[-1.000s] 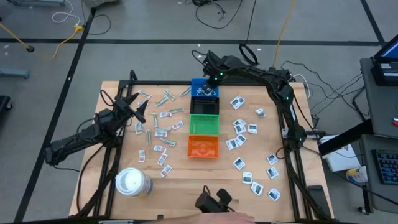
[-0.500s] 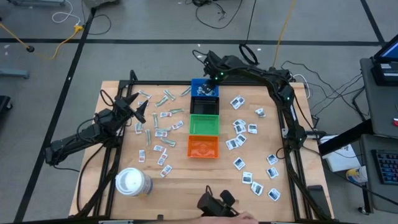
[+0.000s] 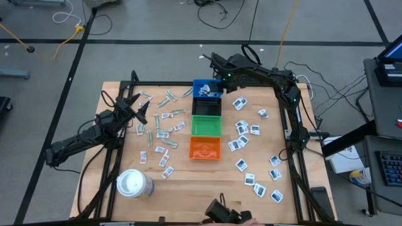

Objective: Pick & Place First Aid Supplies
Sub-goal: Put the blue alcohol pad into the blue bin

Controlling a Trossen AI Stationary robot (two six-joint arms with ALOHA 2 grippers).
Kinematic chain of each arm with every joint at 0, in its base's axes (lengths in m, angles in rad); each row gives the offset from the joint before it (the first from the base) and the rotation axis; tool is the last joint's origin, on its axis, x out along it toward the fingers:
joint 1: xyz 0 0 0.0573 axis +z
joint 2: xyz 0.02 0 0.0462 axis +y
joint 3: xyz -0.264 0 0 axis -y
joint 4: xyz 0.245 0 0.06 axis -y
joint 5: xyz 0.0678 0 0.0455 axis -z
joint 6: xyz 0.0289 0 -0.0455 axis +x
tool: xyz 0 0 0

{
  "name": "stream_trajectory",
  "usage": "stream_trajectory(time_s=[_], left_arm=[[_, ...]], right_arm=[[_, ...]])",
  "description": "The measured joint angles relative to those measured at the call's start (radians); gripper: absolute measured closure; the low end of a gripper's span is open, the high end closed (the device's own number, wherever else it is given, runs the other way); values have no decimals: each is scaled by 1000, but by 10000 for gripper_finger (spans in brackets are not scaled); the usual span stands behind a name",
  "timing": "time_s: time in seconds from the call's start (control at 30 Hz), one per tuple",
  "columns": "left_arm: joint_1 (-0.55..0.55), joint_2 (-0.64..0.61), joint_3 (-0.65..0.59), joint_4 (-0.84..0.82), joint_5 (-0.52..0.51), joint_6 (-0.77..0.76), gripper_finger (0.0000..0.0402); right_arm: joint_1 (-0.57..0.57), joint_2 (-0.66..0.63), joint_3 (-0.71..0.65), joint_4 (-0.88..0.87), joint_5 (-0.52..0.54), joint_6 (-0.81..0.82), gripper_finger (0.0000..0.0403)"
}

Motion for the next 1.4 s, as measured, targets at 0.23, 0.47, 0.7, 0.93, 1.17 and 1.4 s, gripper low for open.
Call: stream_trajectory(time_s=[0.23, 0.47, 0.7, 0.93, 1.17, 1.4], left_arm=[[0, 0, 0, 0, 0, 0, 96], [0, 0, 0, 0, 0, 0, 96], [0, 0, 0, 0, 0, 0, 96], [0, 0, 0, 0, 0, 0, 96], [0, 0, 0, 0, 0, 0, 96], [0, 0, 0, 0, 0, 0, 96]], right_arm=[[3, 0, -61, 1, 0, 132, 266], [83, -96, -246, 90, 1, 231, 266], [217, -277, -516, 217, 1, 394, 266], [390, -404, -694, 279, 8, 569, 266], [582, -450, -756, 270, 52, 696, 266], [769, -449, -787, 267, 49, 842, 266]])
